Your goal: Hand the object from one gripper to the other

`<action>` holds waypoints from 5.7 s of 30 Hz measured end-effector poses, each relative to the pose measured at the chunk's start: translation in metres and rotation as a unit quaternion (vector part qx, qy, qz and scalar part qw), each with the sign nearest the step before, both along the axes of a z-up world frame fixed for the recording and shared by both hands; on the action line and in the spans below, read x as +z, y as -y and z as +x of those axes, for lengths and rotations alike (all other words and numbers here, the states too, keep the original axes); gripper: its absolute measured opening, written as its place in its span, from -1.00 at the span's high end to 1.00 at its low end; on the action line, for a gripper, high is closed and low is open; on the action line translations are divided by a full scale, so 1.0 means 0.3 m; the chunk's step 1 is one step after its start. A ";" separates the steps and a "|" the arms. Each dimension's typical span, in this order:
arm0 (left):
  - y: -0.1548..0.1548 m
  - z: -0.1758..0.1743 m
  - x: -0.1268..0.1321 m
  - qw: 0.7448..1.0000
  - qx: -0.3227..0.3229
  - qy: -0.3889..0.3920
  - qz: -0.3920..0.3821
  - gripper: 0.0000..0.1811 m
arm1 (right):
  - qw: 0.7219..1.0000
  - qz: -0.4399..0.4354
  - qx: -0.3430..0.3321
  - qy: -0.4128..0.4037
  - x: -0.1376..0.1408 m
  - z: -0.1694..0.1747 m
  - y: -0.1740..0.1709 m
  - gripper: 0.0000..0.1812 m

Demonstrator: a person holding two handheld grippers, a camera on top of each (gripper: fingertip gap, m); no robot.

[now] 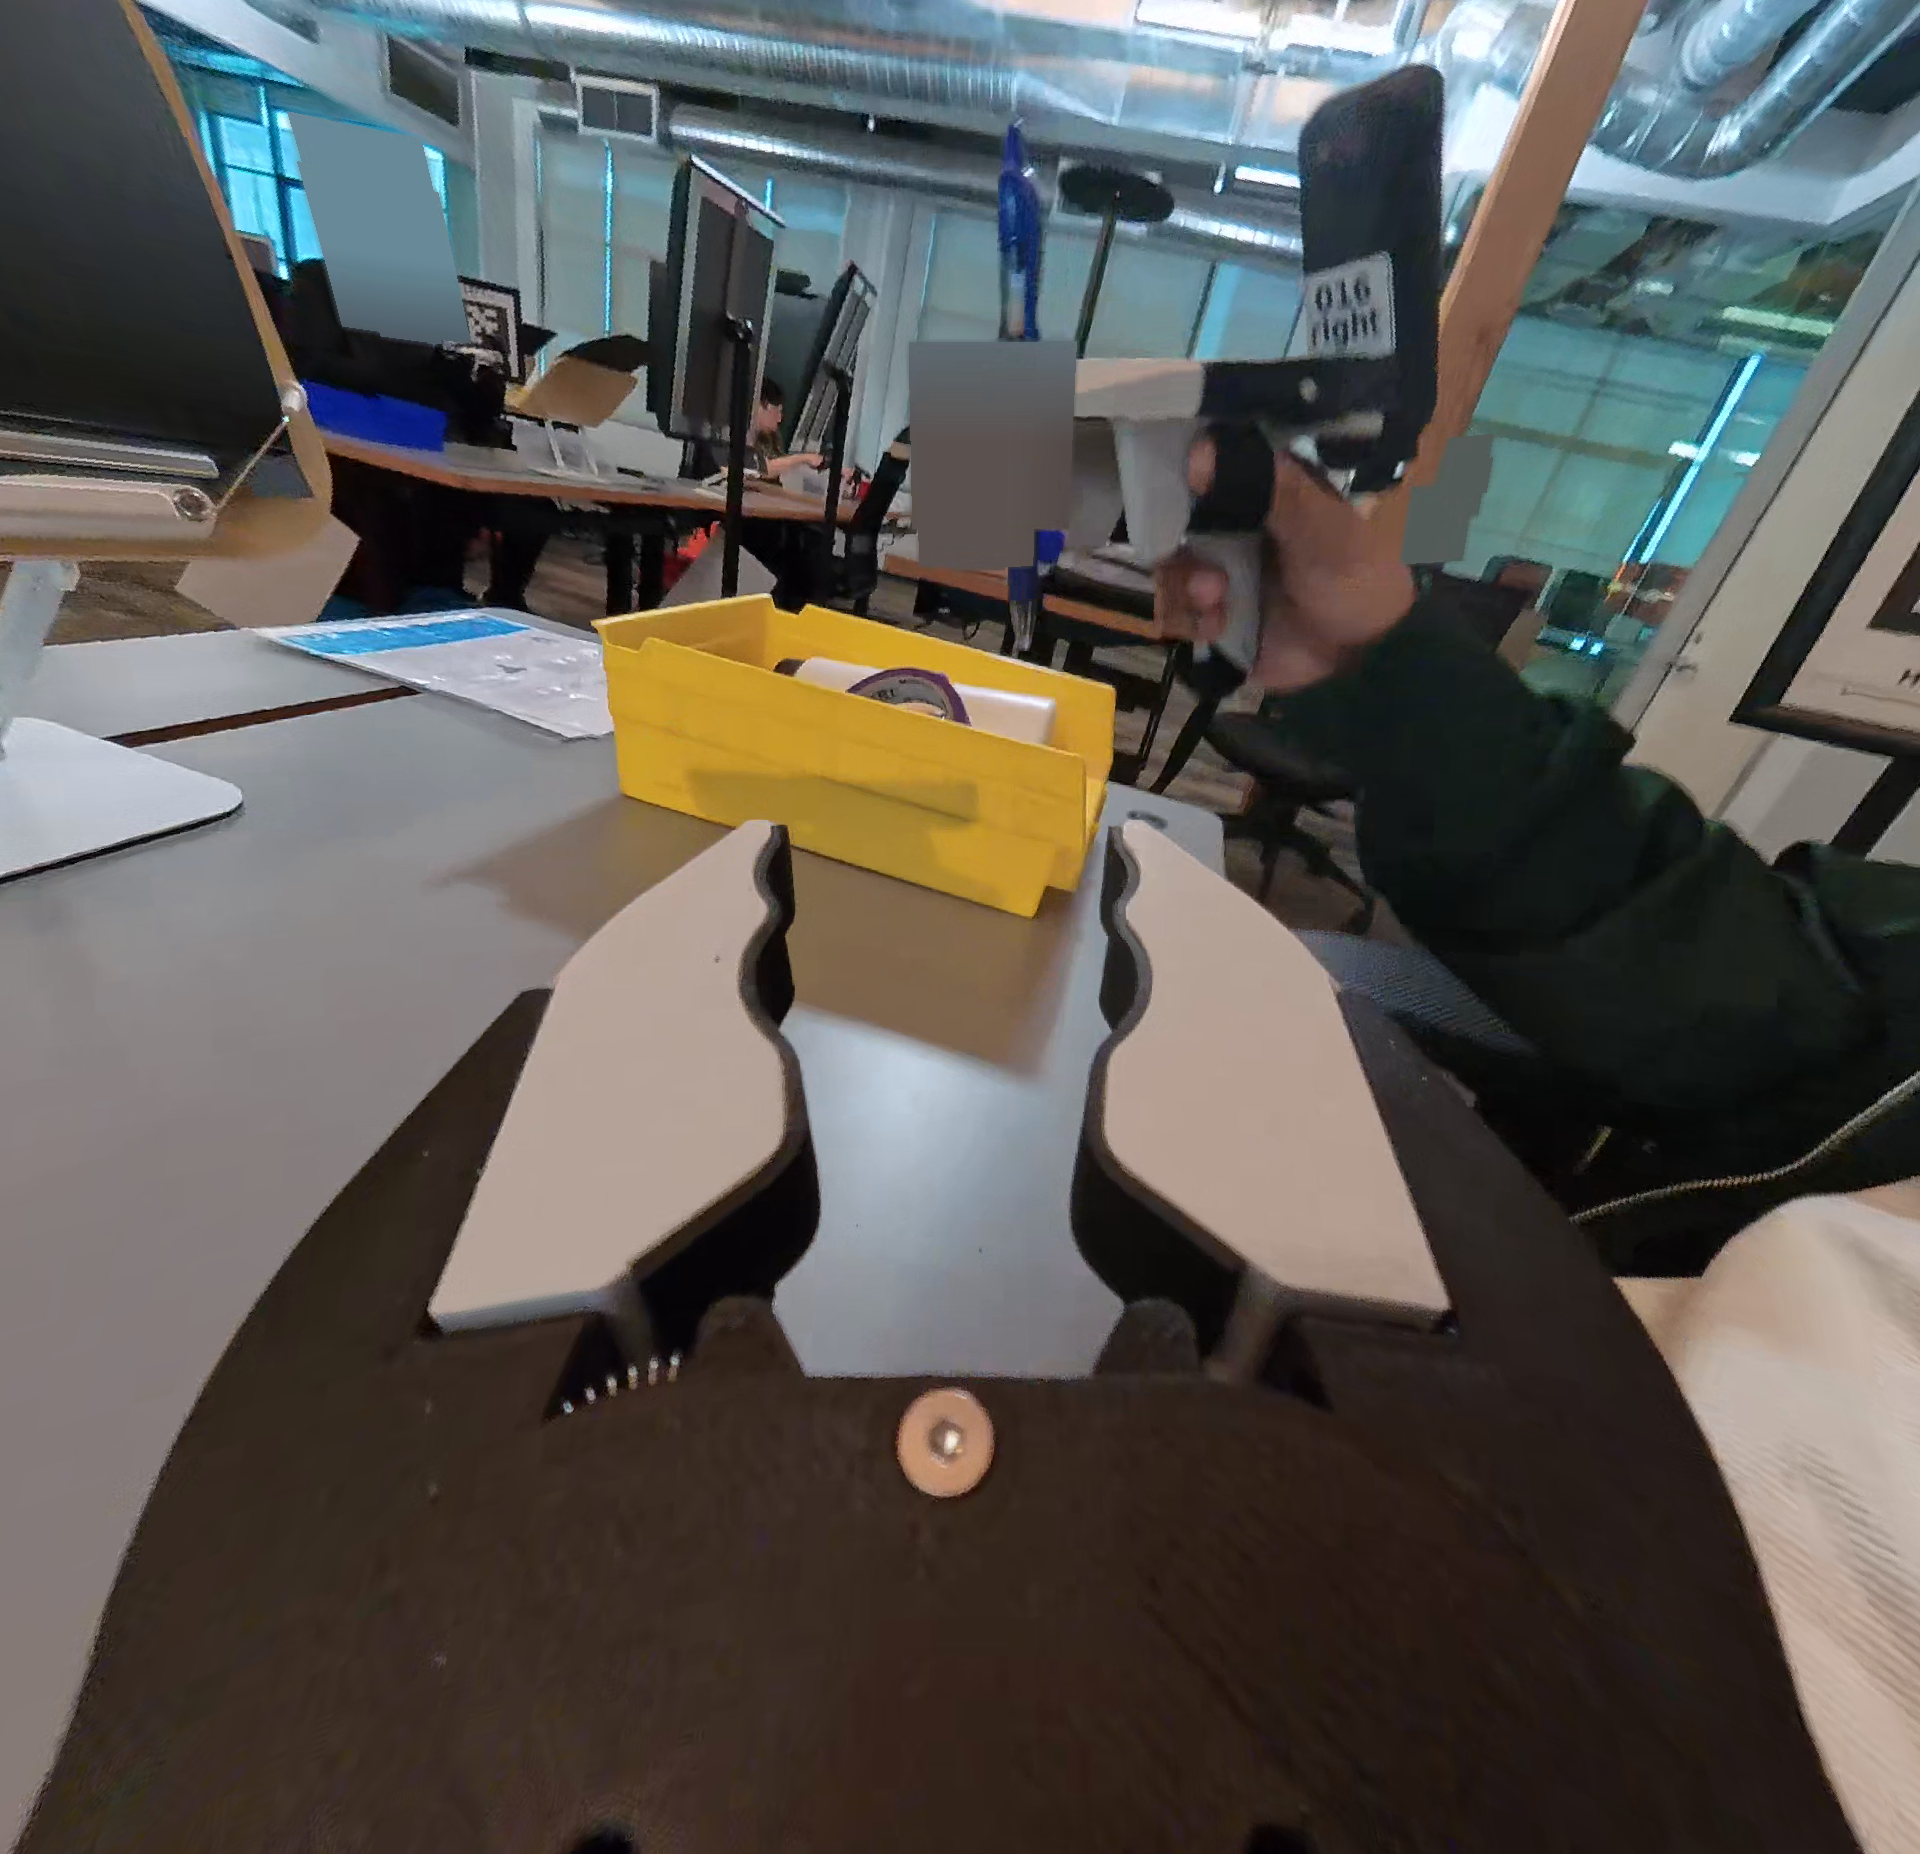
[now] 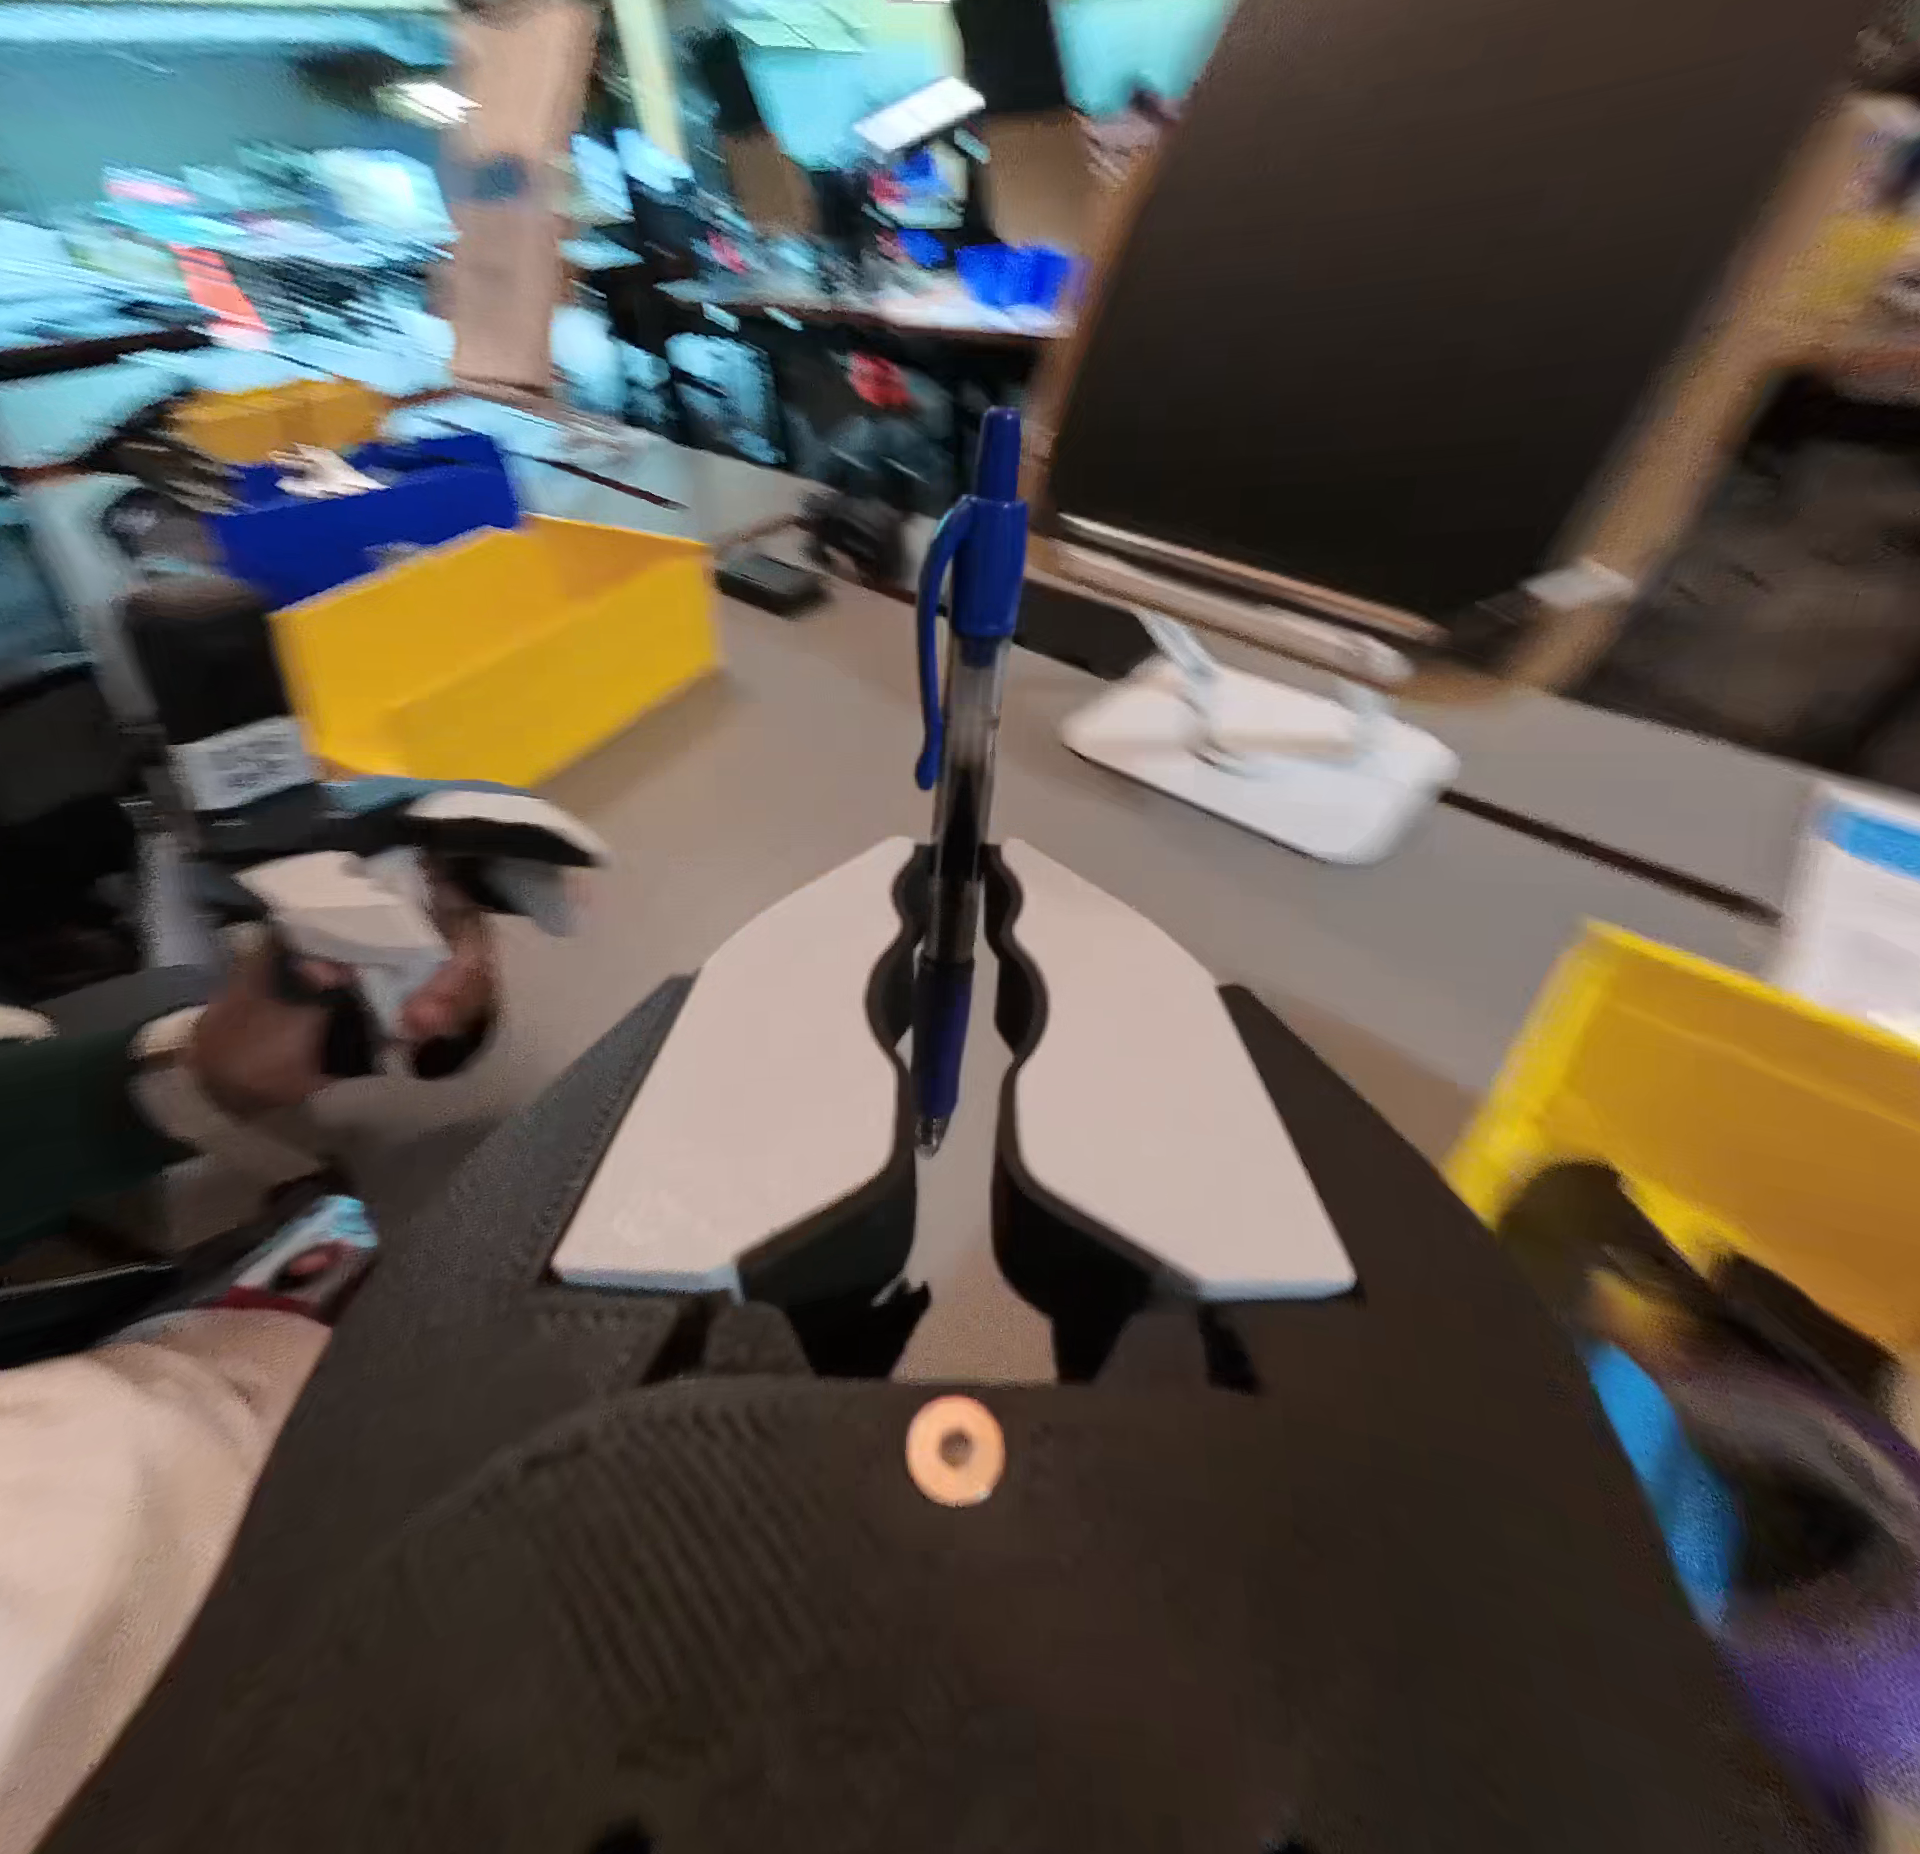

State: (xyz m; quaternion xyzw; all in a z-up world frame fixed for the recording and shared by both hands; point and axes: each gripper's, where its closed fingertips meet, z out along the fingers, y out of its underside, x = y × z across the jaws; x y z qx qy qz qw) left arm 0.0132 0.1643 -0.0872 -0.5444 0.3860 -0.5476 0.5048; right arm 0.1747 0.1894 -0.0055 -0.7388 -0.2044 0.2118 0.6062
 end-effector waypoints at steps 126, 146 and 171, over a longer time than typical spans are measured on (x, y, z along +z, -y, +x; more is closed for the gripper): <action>-0.391 -0.693 0.468 0.990 0.129 -0.044 -0.046 0.98 | 0.990 -0.019 0.139 0.029 -0.485 -0.434 -0.021 0.60; -0.111 0.163 0.126 0.969 -0.127 0.104 -0.187 0.99 | 0.958 0.038 0.153 -0.238 -0.275 -0.393 0.023 0.58; -0.127 0.135 0.070 0.998 -0.058 -0.002 -0.006 0.73 | 0.944 0.023 0.241 -0.225 -0.248 -0.357 0.069 0.96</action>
